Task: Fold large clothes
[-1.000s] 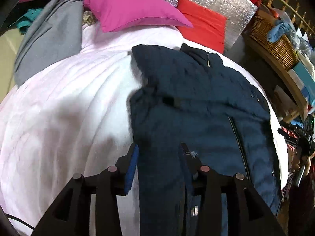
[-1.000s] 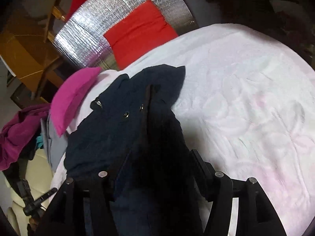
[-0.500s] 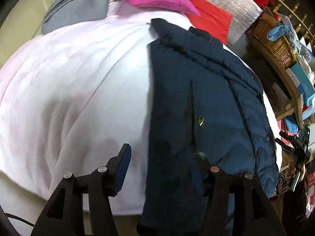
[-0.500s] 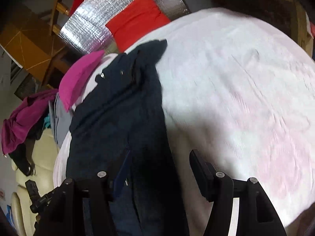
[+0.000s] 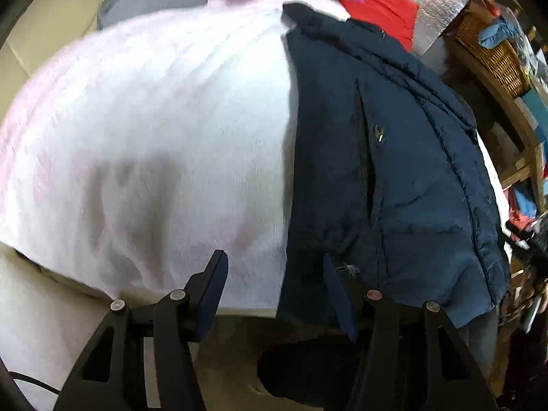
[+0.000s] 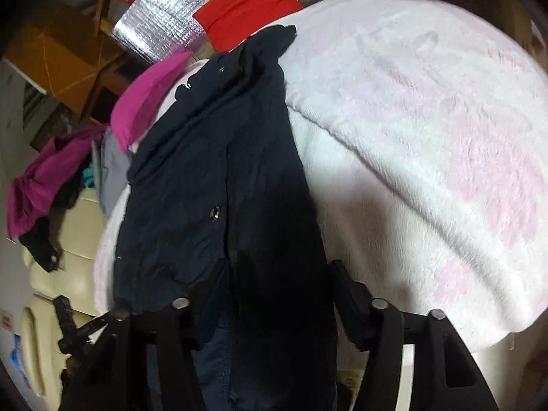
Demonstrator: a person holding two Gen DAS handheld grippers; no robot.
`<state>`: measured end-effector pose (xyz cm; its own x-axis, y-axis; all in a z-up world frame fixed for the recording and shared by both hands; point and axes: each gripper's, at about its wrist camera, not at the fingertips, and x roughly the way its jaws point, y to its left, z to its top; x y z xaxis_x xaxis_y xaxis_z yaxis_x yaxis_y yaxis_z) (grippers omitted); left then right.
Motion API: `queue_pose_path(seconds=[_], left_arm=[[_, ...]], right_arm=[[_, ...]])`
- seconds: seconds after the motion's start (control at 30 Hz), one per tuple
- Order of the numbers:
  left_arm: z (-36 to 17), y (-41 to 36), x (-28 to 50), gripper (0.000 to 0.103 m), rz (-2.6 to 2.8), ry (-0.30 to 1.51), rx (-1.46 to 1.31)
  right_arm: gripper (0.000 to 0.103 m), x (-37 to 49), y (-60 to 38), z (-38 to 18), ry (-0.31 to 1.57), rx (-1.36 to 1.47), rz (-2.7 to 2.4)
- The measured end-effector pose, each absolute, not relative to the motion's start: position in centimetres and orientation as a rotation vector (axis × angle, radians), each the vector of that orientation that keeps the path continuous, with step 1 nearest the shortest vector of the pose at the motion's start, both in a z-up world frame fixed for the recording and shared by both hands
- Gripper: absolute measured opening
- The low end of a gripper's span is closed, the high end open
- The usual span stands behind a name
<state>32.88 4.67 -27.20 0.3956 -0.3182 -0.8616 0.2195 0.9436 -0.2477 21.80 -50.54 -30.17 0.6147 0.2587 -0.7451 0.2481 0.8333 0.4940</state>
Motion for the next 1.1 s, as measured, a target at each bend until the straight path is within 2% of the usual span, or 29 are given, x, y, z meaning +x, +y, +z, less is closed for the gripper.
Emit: queue_pose_path(seconds=[0.1, 0.17, 0.23, 0.33, 0.43, 0.57, 0.83, 0.9, 0.97, 1.0, 1.03, 1.1], left_arm=[[-23.7, 4.4, 33.9, 0.059, -0.358, 1.017, -0.090], [-20.8, 3.7, 35.8, 0.061, -0.383, 0.958, -0.120], [-19.3, 2.7, 37.7, 0.071, -0.420, 0.940, -0.178], [-18.1, -0.2, 41.7, 0.075, -0.482, 0.938, -0.293], [-18.8, -3.3, 46.0, 0.076, -0.523, 0.971, -0.441], [-22.2, -6.5, 51.8, 0.076, -0.486, 1.085, -0.629], [-27.5, -6.9, 57.8, 0.076, -0.337, 1.151, -0.818], [-28.3, -6.0, 58.5, 0.074, -0.328, 1.141, -0.878], [-28.2, -5.5, 59.1, 0.065, -0.326, 1.106, -0.891], [-28.1, -5.5, 59.2, 0.048, -0.324, 1.101, -0.880], [-28.0, -5.5, 59.5, 0.037, -0.320, 1.097, -0.858], [-27.8, -5.4, 59.4, 0.026, -0.332, 1.086, -0.838]], right_arm=[[0.060, 23.0, -51.2, -27.3, 0.861, 0.552, -0.084], [0.067, 24.6, -52.2, -25.4, 0.806, 0.594, -0.071], [0.070, 26.5, -52.6, -24.3, 0.771, 0.667, -0.028], [0.076, 31.4, -51.9, -24.0, 0.740, 0.814, 0.067], [0.077, 35.9, -50.6, -25.9, 0.750, 0.981, 0.123], [0.078, 41.9, -49.6, -30.0, 0.782, 1.206, 0.125], [0.077, 45.6, -50.8, -32.8, 0.708, 1.309, -0.038], [0.066, 46.2, -51.0, -32.8, 0.714, 1.283, -0.073], [0.041, 46.7, -51.2, -33.0, 0.735, 1.235, -0.106], [0.038, 46.8, -51.2, -33.1, 0.733, 1.229, -0.101], [0.032, 46.9, -51.2, -33.0, 0.731, 1.218, -0.098], [0.025, 46.6, -50.8, -31.9, 0.694, 1.156, -0.093]])
